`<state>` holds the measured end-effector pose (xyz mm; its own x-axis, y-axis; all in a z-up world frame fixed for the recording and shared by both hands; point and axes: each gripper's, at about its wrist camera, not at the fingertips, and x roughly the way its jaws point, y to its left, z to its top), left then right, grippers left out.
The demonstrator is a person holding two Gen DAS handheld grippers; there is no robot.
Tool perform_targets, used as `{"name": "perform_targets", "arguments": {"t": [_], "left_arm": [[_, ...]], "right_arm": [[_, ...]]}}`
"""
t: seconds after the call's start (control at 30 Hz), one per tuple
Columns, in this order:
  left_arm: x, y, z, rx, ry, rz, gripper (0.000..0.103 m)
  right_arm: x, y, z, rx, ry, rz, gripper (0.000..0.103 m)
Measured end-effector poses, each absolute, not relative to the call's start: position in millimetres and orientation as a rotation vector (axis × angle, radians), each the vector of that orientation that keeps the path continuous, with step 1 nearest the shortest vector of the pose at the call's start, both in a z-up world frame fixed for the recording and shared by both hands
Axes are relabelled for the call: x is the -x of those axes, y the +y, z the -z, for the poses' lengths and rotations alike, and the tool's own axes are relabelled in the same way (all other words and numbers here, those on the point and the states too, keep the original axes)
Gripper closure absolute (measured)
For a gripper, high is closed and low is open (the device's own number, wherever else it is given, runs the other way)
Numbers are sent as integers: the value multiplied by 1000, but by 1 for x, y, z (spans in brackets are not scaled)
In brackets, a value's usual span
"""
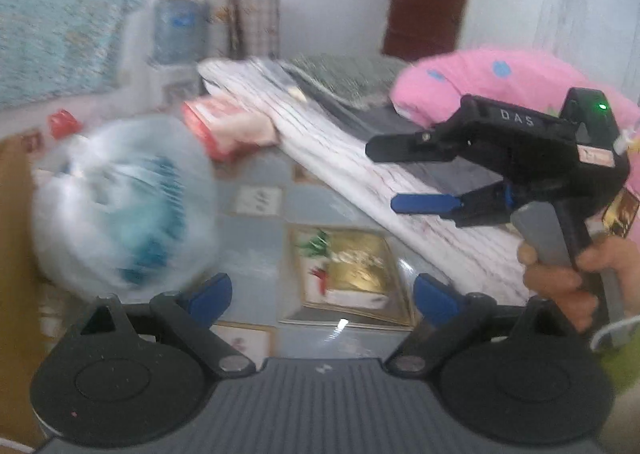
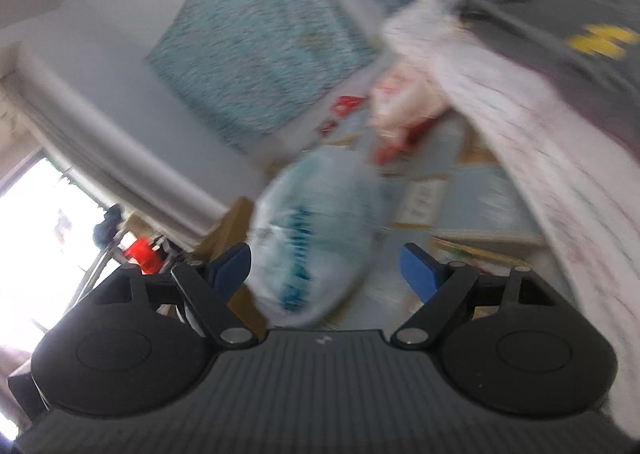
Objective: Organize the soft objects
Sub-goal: 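Grasp the gold packet with the right tool, then carry the gold packet into the cardboard box and open the right tool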
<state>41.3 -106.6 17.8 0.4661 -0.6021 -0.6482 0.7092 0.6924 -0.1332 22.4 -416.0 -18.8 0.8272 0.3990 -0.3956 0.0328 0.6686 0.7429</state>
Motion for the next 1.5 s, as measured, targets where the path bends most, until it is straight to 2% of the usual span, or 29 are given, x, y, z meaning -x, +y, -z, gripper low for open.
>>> {"name": "perform_targets", "arguments": {"t": [0.53, 0.57, 0.73, 0.87, 1.2, 1.5], "left_arm": [[-75, -197, 42, -382, 781, 825, 7], [-77, -198, 43, -384, 792, 819, 9], [-92, -201, 53, -347, 882, 792, 35], [-98, -196, 53, -300, 895, 772, 48], [-96, -180, 39, -241, 874, 719, 49], [-80, -106, -26, -132, 687, 534, 49]], "right_arm": [[-43, -421, 73, -809, 701, -130, 24], [-44, -421, 74, -819, 705, -141, 24], [-53, -419, 79, -856, 707, -181, 24], [-56, -417, 81, -876, 710, -210, 24], [-61, -402, 72, -879, 709, -263, 24], [-92, -340, 2, -739, 644, -514, 23]]}}
